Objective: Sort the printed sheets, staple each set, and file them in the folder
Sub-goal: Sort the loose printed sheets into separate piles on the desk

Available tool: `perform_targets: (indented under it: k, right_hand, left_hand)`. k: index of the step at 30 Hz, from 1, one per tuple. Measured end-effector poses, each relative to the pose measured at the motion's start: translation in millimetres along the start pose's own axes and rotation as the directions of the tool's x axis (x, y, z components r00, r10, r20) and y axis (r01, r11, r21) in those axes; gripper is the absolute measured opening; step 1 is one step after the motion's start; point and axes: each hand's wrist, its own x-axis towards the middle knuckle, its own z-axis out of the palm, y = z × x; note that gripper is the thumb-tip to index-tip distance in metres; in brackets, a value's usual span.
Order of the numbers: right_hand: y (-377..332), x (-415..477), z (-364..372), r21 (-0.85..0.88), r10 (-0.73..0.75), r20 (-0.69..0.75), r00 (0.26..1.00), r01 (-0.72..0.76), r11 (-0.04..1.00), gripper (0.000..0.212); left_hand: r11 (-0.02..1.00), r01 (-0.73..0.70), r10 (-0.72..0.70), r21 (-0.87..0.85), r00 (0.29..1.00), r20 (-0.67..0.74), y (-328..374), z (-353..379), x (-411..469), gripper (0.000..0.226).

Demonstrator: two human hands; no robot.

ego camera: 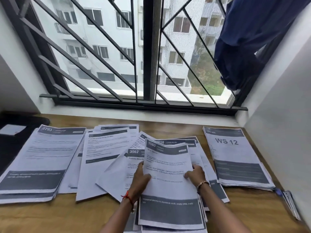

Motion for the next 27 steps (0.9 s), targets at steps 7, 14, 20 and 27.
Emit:
perform_targets:
  k: [7,14,20,27]
  right_hand:
    - [1,5,-28,0.093,0.003,-0.093,0.996,0.006,0.996,0.008]
    - [3,5,-15,-0.013,-0.031,0.028,0.999,0.031,0.999,0.022]
    - [3,6,14,-0.112,-0.038,0.093,0.995,0.048,0.992,0.038]
    - [-3,13,-9,-0.093,-0.066,0.023,0.998,0.068,0.993,0.053]
  left_hand:
    - [0.904,0.206,-0.013,0.375,0.889,-0.457,4,6,-3,0.049]
    - [0.835,0.406,-0.195,0.372,0.850,-0.490,1,-2,1,0.048]
    - [0.948,0.100,-0.012,0.302,0.960,-0.279,2,2,0,0.034]
    - [0.979,0.000,0.043,0.205,0.977,-0.210,19,11,2,0.039]
